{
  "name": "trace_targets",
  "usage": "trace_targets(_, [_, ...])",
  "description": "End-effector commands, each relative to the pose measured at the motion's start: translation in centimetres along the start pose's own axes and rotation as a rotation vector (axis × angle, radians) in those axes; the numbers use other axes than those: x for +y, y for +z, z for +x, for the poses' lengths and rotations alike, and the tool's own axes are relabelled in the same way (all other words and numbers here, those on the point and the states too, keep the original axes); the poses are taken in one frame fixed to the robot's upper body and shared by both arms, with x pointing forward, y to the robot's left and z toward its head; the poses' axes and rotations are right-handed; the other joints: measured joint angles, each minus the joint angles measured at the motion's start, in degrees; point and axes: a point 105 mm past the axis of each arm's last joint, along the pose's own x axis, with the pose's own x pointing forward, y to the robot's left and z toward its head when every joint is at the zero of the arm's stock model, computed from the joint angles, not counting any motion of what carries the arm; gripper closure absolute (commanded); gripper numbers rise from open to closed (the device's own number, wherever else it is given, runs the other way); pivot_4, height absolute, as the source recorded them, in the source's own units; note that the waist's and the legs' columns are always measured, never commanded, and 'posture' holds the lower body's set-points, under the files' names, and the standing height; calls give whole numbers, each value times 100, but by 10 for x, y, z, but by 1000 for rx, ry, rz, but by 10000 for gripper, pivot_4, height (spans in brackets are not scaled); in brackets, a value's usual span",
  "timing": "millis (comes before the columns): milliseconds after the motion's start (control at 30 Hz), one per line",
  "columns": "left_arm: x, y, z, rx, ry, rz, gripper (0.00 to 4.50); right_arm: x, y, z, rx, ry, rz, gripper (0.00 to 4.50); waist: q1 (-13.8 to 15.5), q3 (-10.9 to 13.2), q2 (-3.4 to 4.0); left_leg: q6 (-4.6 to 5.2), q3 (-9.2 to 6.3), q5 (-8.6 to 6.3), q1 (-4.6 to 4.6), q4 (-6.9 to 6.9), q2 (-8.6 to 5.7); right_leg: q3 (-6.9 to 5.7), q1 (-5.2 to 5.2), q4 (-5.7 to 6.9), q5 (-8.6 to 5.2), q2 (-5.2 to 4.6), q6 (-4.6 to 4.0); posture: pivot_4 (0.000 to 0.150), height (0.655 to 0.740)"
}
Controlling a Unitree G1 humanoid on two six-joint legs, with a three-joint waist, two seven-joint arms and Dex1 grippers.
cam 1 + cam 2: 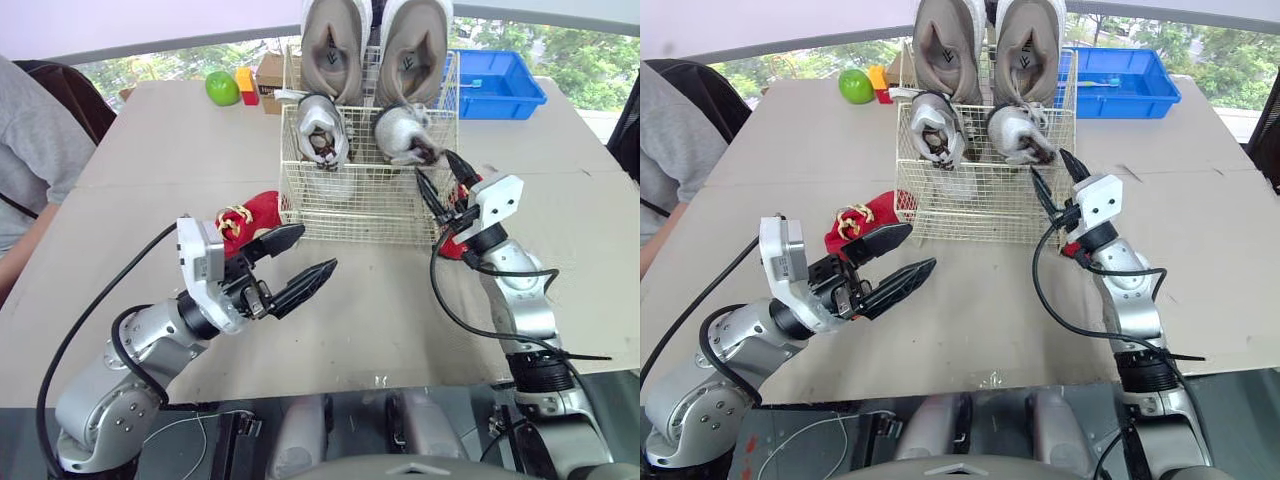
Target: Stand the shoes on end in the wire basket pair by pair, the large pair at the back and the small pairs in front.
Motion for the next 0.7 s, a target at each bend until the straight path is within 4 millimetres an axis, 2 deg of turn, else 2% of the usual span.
trace_targets(33, [4, 8, -3, -37, 40, 28, 0, -7, 7, -6, 54, 59, 26, 12278, 19, 0, 1, 0, -2, 0, 0, 1, 0, -1, 0, 1, 0, 1, -1, 1500, 7400])
trace_targets(133, [13, 13, -9, -78, 114, 14, 0, -10, 12, -16, 118, 145, -25, 12278, 24, 1, 1, 0, -3, 0, -5, 2, -1, -3, -1, -2, 1, 1, 1, 1500, 7400])
trace_targets(200, [22, 16, -18, -111, 185, -4, 0, -12, 20, -29, 162, 241, 15, 12278, 24, 1, 1, 0, -1, -1, -8, 1, -2, -2, -1, -6, 2, -1, 5, 1500, 7400])
trace_targets(267, [30, 10, -32, -96, 267, -13, 0, -3, 28, -51, 233, 429, 30, 12278, 25, 2, 2, 2, -3, -3, -12, -1, -1, -5, -1, -11, 2, -4, 7, 1500, 7400])
trace_targets(333, [37, 3, -43, -74, 326, -21, 0, 10, 36, -63, 277, 563, 52, 12278, 13, 3, 4, 5, -4, -4, -13, -12, -2, -7, -1, -22, 2, -8, 7, 1500, 7400])
trace_targets(433, [39, -6, -48, -47, 339, -29, 0, 22, 44, -57, 259, 598, 105, 12278, -21, 4, 2, 5, -2, -5, -5, -29, 9, -6, -2, -33, 2, 5, 6, 1500, 7400])
trace_targets(500, [38, -8, -47, -43, 333, -28, 0, 25, 45, -46, 242, 579, 48, 12278, -12, 4, 3, 4, -5, -4, -3, -29, 13, -9, -3, -30, 2, 16, 3, 1500, 7400])
trace_targets(600, [26, -10, -41, -22, 264, -22, 0, 18, 55, -10, 192, 471, 8, 12278, -20, 7, 7, 1, 1, -1, -4, -26, 12, -4, -9, -27, 3, 18, -6, 1500, 7400])
trace_targets(700, [18, -10, -40, -24, 221, -23, 0, 24, 80, 16, 129, 470, 68, 12278, 4, 7, 8, -2, 12, 1, -10, -25, 8, 5, -18, -27, 9, 12, -5, 1500, 7400])
